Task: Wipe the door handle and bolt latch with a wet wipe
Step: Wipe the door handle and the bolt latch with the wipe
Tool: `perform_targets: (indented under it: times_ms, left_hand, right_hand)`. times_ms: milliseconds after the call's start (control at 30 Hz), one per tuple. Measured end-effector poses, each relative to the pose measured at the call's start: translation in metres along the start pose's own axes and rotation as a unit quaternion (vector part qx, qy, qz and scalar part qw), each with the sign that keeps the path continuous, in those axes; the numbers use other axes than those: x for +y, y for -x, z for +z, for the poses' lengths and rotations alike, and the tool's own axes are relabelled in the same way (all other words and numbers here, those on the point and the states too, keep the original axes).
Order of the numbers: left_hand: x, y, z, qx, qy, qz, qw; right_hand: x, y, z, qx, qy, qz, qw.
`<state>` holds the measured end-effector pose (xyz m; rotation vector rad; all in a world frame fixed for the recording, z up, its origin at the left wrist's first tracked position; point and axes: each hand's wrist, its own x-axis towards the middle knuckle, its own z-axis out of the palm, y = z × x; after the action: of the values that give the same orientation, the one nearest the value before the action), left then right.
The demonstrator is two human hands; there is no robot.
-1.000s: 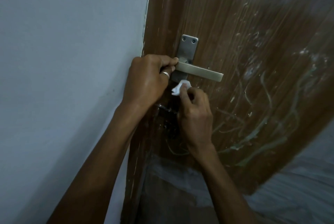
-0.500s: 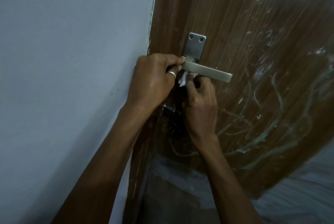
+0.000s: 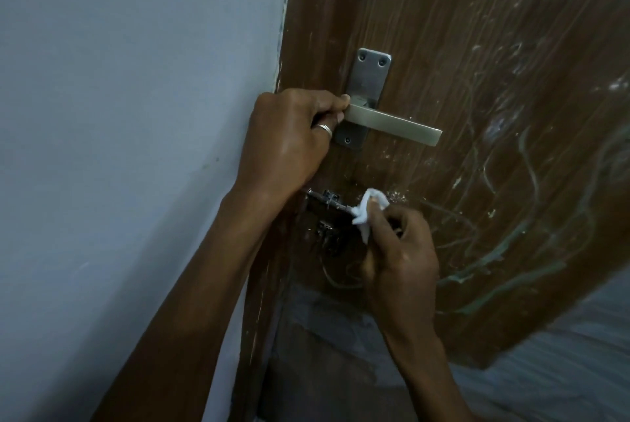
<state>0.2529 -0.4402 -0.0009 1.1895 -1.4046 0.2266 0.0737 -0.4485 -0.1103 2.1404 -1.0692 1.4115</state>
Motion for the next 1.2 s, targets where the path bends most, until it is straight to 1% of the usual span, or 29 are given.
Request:
perform_targets:
  times_ms: [67, 133, 267, 400, 467, 567, 700, 767, 867, 900, 1000, 1067, 1100, 1133, 1167, 1200]
  left_hand:
    - [-0.001, 0.0, 0.001, 0.002, 0.003, -0.003, 1.0]
    - [-0.001, 0.001, 0.002, 0.006, 0.006, -0.002, 1.0]
    - [-0.001, 0.001, 0.002, 0.004, 0.001, 0.001, 1.0]
    - [-0.001, 0.002, 0.003, -0.002, 0.0, -0.012, 1.0]
    - [0.0, 0.001, 0.001, -0.008, -0.001, -0.003, 1.0]
    - [0.002, 0.0, -0.001, -0.012, -0.009, 0.015, 1.0]
    - [0.003, 0.002, 0.0, -0.004, -0.007, 0.008, 1.0]
    - [0.003, 0.002, 0.001, 0.004, -0.005, 0.005, 1.0]
    - [0.0, 0.001, 0.002, 0.004, 0.002, -0.002, 1.0]
    - [-0.001, 0.002, 0.002, 0.001, 0.006, -0.004, 1.0]
    - [-0.002, 0.002, 0.003, -0.002, 0.018, -0.008, 1.0]
    - [-0.001, 0.002, 0.003, 0.0, 0.015, -0.011, 1.0]
    - [-0.001, 0.002, 0.003, 0.001, 0.013, -0.012, 1.0]
    - [-0.001, 0.002, 0.003, 0.002, 0.014, -0.012, 1.0]
    - [-0.002, 0.002, 0.003, 0.003, 0.015, -0.012, 1.0]
    - [-0.002, 0.002, 0.003, 0.002, 0.015, -0.012, 1.0]
  right_hand:
    - [-0.004, 0.011, 0.004, -0.023, -0.011, 0.0, 1.0]
    - [-0.009, 0.006, 0.008, -0.024, -0.019, -0.003, 1.0]
    - [-0.021, -0.032, 0.004, 0.045, -0.021, 0.002, 0.999]
    - [-0.033, -0.06, 0.002, 0.083, -0.012, -0.038, 0.996]
    - [-0.037, -0.072, 0.0, 0.101, -0.001, -0.056, 0.993]
    - [-0.042, -0.093, 0.001, 0.078, 0.043, -0.069, 0.994]
    - [-0.038, -0.098, -0.003, 0.037, 0.113, -0.082, 0.99]
    - [-0.029, -0.094, -0.014, 0.02, 0.138, -0.074, 0.987]
    - [-0.009, -0.087, -0.035, 0.026, 0.161, -0.049, 0.985]
    - [-0.003, -0.087, -0.042, 0.034, 0.149, -0.044, 0.987]
    - [0.021, -0.093, -0.062, 0.047, 0.05, -0.006, 0.998]
    - [0.032, -0.095, -0.066, 0.037, -0.036, 0.07, 0.996]
    - [0.031, -0.094, -0.064, 0.028, -0.107, 0.128, 0.986]
    - [0.025, -0.091, -0.062, 0.017, -0.195, 0.19, 0.962]
    - [0.018, -0.088, -0.058, 0.016, -0.275, 0.24, 0.931]
    - [0.011, -0.086, -0.055, 0.029, -0.33, 0.276, 0.902]
